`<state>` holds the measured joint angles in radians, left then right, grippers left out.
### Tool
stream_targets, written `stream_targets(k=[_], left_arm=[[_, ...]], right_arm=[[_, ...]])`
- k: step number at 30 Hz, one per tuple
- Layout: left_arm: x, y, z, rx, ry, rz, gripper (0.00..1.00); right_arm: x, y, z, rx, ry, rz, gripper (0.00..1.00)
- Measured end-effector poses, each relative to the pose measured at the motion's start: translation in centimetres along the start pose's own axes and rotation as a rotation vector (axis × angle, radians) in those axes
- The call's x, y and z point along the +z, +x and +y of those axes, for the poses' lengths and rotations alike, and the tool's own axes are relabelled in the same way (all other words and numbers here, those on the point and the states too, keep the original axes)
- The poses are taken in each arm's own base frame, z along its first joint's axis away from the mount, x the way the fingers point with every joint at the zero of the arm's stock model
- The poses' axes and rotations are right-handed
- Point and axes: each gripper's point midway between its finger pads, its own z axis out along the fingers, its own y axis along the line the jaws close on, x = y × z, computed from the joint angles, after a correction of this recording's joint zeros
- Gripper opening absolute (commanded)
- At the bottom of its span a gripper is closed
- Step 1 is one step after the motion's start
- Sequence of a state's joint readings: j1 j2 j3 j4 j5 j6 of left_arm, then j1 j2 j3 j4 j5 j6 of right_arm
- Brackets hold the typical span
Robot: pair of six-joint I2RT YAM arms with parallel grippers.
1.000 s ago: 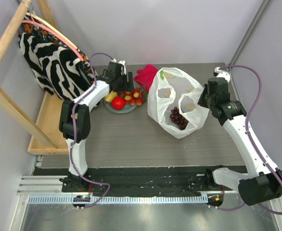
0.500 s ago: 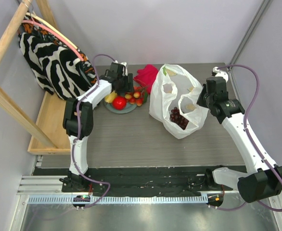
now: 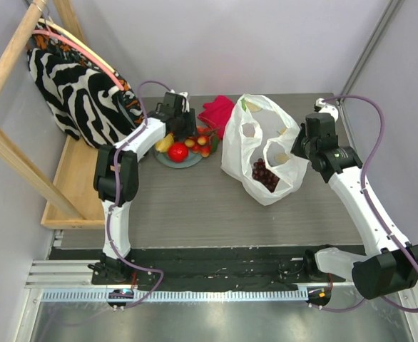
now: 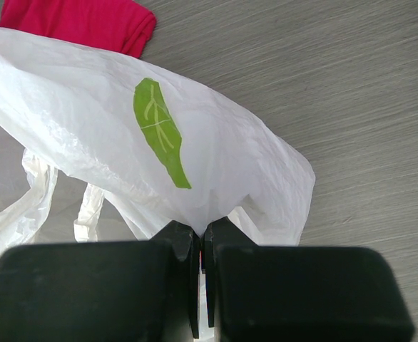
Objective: Place the fruits into the plastic bag
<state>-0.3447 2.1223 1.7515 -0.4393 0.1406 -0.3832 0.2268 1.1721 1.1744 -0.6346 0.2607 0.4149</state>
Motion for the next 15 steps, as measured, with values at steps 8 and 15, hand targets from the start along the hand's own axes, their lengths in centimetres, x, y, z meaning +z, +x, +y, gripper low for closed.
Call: stream_targets(k=[8,15], left_arm=[[-1.4,0.4,-0.9,-0.067,0.039,-0.017,0.0],[-4.7,-1.5,-2.6,-0.12,0.094,-0.113,0.0]], right_arm=[[0.0,-0.1,0.1,0.005,-0.001,-0.002,0.01],[0.0,-0.1,0.1,0.005,-0.002,-0.004,0.01]])
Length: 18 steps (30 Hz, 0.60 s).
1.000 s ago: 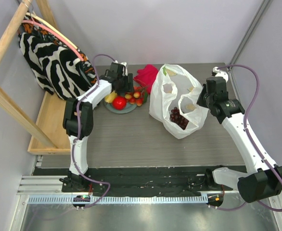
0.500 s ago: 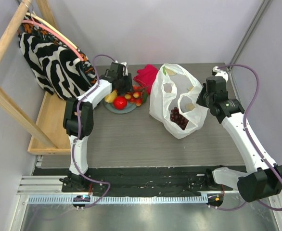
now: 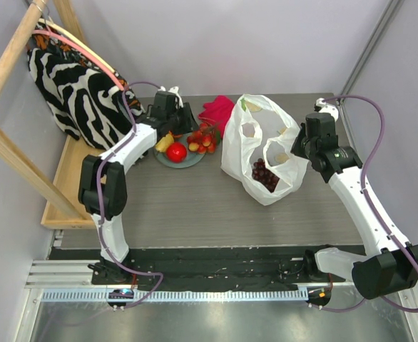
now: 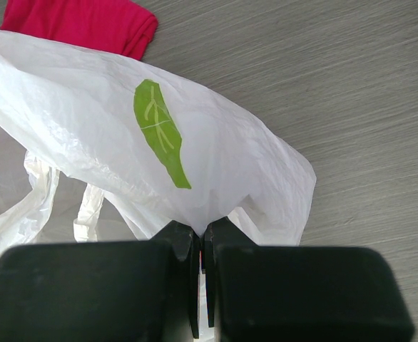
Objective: Place the fruits into the plastic bag
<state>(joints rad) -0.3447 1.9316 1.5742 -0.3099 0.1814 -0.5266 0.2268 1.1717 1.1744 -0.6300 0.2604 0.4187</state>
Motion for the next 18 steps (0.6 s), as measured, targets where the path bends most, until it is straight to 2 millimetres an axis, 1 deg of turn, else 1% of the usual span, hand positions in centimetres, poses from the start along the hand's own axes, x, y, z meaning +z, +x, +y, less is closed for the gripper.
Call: stream_targets(k=[3,6,13,18], left_arm=[[-1.1,-1.4,-1.1,-0.015,0.031,-0.05,0.0],[-1.7,-2.2,-1.7,-0.029,0.048,-0.08,0.0],[-3.7,-3.6,-3.0,-0.055,0.092,-0.13,0.0],[-5.8,-4.3,-3.9,-0.049,0.127,-0.169,0.0]], right_arm=[[0.0,0.0,0.0,0.001,0.0,-0.001,0.01],[0.0,0.0,0.0,0.002,0.0,-0.001,0.01],[-0.1,-0.1,0.0,0.003,-0.001,-0.003,0.01],[-0.3,-0.3,0.0,0.006,-0.005,-0.011,0.01]])
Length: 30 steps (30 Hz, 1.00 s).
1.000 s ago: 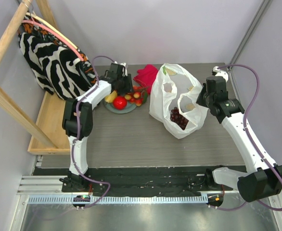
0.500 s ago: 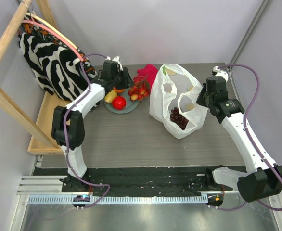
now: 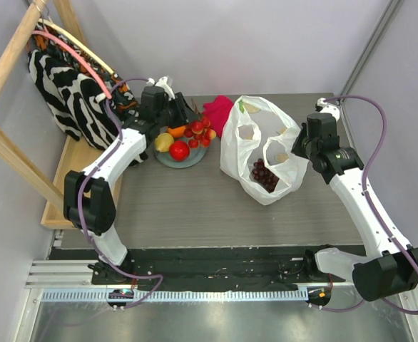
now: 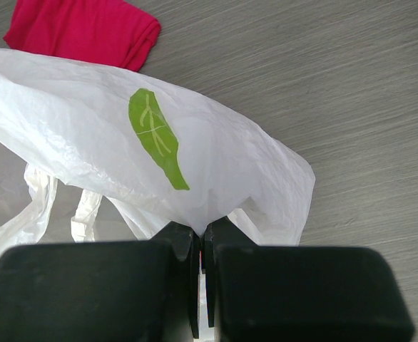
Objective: Place the fruits into the plastic bag
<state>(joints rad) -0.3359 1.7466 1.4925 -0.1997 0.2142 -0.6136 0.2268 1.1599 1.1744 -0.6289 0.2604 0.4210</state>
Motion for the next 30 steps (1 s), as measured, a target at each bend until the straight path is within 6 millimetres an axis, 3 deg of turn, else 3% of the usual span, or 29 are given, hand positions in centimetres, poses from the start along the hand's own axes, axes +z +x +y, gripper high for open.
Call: stream_targets(k=[13,18,23,30], left_arm=[[-6.2,-3.9,-6.5,0.039,0.224,-0.118,0.0],[-8.7,-4.0,-9.8,0.065,0.345,-0.107,0.0],[-11.4,-3.8,-15.2,0.124,0.503,-0.094,0.0],[-18.3,-3.5,-24.2,0.244,0.74,-0.16,0.0]], right_arm=[[-0.1,-0.1,0.0,0.001,-0.003,-0.004,0.01],[-0.5,-0.3,0.1,0.002,-0.011,-0.012,0.01],[-0.7,-0.3,0.3,0.002,-0.026,-0.013,0.01],[-0.9,-0.3,0.6,0.002,-0.047,-0.008,0.01]])
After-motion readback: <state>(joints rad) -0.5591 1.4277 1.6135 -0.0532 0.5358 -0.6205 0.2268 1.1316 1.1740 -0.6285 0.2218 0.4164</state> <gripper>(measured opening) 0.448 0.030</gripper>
